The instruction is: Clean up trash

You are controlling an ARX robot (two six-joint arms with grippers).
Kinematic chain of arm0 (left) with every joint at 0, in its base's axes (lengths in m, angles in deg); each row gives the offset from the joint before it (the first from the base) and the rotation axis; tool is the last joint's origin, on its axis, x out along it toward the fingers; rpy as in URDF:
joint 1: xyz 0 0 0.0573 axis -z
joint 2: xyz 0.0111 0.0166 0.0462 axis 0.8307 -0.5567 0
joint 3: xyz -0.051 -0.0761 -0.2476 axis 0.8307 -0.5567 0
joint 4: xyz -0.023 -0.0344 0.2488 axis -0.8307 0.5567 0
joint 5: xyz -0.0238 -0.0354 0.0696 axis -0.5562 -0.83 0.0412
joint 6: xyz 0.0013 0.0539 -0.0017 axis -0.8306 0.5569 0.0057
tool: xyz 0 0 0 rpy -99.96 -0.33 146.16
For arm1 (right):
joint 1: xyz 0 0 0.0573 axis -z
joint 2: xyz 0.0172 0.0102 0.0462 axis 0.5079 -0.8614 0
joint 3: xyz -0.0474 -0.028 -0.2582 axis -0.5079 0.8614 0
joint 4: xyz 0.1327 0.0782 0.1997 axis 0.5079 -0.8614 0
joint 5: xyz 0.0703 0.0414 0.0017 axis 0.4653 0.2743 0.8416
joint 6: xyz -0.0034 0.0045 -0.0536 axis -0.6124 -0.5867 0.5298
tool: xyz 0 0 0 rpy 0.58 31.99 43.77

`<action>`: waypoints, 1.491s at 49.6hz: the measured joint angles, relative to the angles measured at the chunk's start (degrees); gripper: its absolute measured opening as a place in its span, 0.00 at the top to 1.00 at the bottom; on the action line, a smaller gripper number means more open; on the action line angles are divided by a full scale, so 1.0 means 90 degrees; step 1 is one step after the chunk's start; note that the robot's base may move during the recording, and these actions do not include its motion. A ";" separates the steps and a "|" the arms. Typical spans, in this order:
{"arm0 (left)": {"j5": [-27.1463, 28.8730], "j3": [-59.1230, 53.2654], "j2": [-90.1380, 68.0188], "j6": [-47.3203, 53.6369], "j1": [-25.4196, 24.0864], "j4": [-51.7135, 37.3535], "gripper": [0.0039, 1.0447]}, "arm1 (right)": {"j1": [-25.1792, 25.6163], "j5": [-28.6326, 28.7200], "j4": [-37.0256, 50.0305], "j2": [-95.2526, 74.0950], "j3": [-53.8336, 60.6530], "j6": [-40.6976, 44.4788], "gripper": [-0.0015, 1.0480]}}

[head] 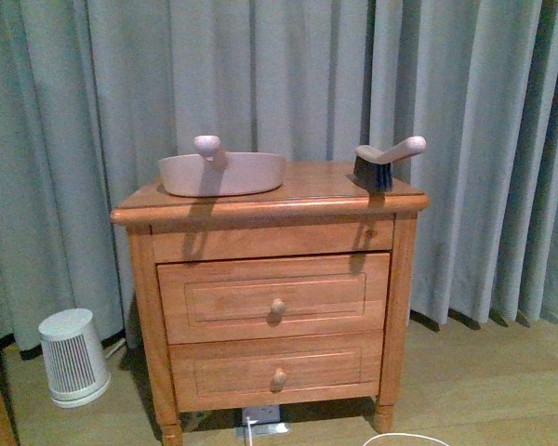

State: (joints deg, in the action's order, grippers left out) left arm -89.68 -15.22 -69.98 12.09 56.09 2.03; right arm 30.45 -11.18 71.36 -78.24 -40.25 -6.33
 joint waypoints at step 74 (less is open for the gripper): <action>0.0002 0.0000 0.0000 0.0000 0.0000 0.0000 0.07 | -0.0002 0.0000 0.0000 0.0000 0.0000 0.0000 0.07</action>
State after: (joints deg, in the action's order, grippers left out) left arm -89.66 -15.22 -69.98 12.09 56.09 2.03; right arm 30.42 -11.18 71.36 -78.24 -40.25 -6.33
